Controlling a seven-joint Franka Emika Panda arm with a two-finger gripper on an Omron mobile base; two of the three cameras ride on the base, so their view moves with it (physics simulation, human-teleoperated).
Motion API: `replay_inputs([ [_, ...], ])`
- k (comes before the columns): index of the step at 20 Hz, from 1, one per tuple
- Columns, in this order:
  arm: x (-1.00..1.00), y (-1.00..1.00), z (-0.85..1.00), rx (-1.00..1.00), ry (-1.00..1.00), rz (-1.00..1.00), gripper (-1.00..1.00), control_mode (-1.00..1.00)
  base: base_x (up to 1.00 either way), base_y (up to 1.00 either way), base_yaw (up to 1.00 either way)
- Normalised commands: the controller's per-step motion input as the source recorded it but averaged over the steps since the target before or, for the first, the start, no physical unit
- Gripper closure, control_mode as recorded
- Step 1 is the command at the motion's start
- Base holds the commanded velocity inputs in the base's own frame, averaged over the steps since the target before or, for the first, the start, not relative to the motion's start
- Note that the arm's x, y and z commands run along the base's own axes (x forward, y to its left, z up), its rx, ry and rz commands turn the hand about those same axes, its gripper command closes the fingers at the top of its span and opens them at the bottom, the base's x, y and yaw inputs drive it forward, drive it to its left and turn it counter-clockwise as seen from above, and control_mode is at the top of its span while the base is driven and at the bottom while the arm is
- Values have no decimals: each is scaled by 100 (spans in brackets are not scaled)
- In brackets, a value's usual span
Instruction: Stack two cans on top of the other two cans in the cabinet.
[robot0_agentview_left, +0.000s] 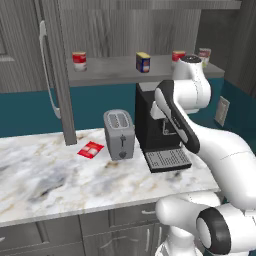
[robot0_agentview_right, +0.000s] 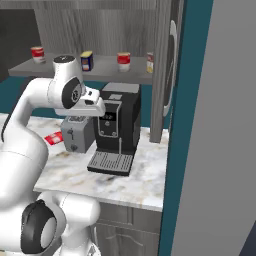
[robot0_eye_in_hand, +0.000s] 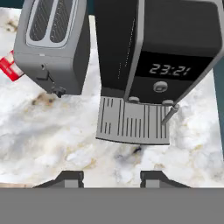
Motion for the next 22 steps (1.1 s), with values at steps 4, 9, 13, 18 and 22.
replay_inputs([
  [4, -12, 0, 0, 0, -11, 0, -100, -100, 0, 0, 0],
  [9, -25, 0, 11, 0, -59, 0, -100, -100, 0, 0, 0],
  [13, -16, 1, 33, 0, -54, 0, -100, -100, 0, 0, 0],
  [18, -2, 13, 42, 1, -35, 0, -100, -100, 0, 0, 0],
  [22, 0, 12, 50, 6, -18, 0, -100, -100, 0, 0, 0],
])
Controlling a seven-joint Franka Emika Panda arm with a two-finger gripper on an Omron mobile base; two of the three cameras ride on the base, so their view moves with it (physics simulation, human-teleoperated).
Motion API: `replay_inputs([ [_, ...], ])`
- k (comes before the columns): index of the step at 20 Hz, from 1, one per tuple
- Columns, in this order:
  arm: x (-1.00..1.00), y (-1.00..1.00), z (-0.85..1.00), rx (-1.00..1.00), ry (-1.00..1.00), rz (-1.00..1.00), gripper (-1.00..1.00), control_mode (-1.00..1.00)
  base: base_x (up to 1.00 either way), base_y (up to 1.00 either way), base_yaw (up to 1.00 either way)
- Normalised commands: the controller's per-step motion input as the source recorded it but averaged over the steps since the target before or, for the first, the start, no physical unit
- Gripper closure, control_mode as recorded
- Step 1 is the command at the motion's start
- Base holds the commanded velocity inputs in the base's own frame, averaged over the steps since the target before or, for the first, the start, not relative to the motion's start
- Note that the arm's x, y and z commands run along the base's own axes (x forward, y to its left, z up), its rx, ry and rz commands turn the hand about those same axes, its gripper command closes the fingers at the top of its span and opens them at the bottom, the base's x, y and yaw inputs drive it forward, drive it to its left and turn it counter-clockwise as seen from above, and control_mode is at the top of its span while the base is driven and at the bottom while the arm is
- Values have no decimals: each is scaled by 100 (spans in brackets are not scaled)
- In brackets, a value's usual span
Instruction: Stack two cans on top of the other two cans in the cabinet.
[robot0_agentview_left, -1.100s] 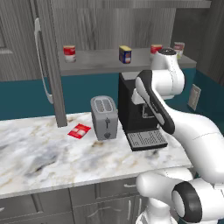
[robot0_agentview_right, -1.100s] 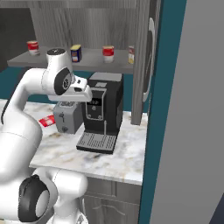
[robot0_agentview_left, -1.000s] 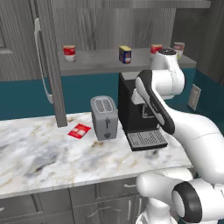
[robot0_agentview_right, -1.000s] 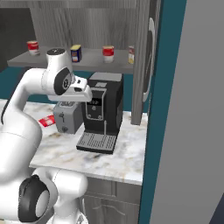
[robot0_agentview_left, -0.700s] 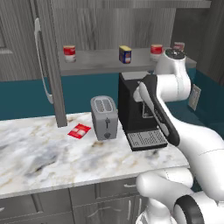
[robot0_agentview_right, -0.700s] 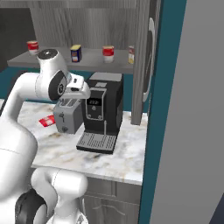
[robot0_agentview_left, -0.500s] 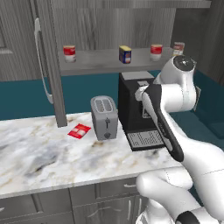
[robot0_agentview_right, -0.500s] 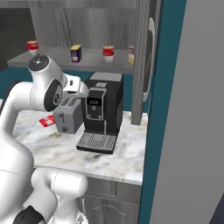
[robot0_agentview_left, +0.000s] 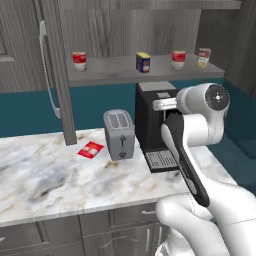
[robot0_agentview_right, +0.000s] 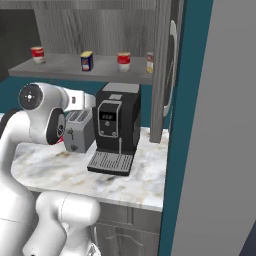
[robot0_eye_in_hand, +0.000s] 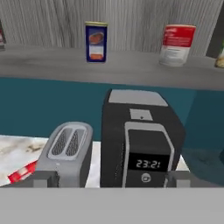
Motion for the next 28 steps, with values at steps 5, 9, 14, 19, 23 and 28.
replay_inputs([
  [5, 0, 9, 56, 6, -6, 0, -100, -100, 0, 0, 0],
  [9, 0, 4, 59, 3, 0, 0, -100, -100, 0, 0, 0],
  [14, 8, 1, 49, 4, 2, 0, -100, -100, 0, 0, 0],
  [19, 22, 0, 28, 1, 8, 0, -100, -100, 0, 0, 0],
  [23, 34, 7, 7, 0, 9, 6, -100, -100, 0, 0, 0],
  [28, 33, 15, 1, 0, 15, 15, -100, -100, 0, 0, 0],
])
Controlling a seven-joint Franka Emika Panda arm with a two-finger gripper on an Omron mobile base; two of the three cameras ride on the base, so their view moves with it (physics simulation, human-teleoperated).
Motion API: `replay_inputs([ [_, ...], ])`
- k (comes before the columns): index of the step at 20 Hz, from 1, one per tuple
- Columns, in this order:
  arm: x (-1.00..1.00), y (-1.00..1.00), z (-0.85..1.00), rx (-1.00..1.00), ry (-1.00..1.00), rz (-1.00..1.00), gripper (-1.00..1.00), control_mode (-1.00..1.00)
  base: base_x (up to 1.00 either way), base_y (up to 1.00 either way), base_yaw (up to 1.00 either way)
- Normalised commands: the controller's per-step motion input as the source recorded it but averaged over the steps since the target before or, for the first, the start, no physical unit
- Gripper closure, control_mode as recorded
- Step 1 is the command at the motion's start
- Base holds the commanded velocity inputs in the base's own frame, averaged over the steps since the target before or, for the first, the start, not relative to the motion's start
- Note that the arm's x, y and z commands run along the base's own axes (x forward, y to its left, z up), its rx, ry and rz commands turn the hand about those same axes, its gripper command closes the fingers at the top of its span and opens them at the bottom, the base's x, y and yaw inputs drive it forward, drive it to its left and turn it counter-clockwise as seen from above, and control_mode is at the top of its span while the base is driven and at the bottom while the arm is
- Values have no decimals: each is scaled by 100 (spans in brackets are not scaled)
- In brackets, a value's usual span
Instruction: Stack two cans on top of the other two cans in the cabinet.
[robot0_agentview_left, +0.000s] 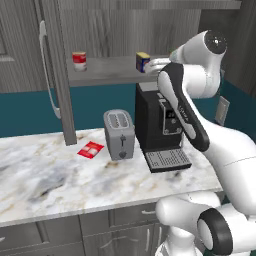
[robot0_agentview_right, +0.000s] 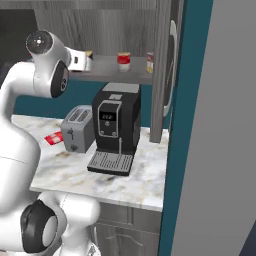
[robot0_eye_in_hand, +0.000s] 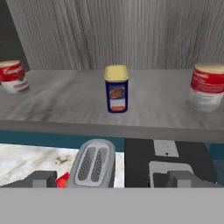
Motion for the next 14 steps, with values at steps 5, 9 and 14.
replay_inputs([
  [5, 33, 17, -1, 0, 15, 20, -100, -100, 0, 0, 0],
  [9, 26, 18, -3, -3, 6, 19, -100, -100, 0, 0, 0],
  [14, 21, 10, -7, -8, 0, 10, -100, -100, 0, 0, 0],
])
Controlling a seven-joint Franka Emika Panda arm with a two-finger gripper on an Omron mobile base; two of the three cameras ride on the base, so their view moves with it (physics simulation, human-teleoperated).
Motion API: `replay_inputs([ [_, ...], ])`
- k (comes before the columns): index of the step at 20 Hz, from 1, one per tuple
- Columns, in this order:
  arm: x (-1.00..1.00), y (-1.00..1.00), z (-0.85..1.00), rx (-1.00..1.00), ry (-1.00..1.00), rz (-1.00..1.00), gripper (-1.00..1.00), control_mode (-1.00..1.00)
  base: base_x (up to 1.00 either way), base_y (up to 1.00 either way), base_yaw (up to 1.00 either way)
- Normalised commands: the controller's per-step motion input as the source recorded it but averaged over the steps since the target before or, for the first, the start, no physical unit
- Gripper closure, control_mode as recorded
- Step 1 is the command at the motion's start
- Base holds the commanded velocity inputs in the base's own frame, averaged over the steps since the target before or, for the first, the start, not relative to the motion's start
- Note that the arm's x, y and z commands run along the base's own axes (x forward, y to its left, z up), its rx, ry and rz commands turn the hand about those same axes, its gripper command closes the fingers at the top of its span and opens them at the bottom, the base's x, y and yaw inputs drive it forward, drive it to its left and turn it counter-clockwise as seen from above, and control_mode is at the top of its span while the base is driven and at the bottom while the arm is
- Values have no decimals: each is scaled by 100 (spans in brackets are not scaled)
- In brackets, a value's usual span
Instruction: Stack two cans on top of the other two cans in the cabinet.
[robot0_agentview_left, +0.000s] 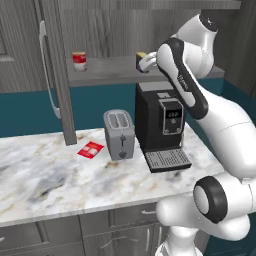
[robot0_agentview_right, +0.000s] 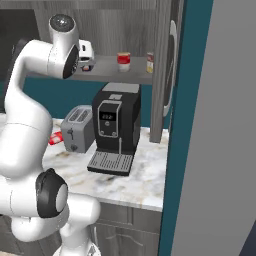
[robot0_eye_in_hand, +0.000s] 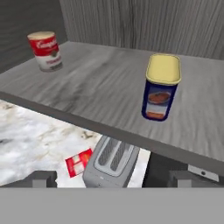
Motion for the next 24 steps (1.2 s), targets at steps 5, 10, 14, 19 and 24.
replay_inputs([
  [5, 20, 1, -7, -10, 0, 0, -100, -100, 0, 0, 0],
  [10, 20, 0, -13, -7, -3, -10, -100, -100, 0, 0, 0],
  [14, 30, 0, -12, 0, -8, -14, -100, -100, 0, 0, 0],
  [19, 32, 0, -13, 0, -8, -16, -100, -100, 0, 0, 0],
  [24, 37, 0, -8, 0, -4, -16, -100, -100, 0, 0, 0],
])
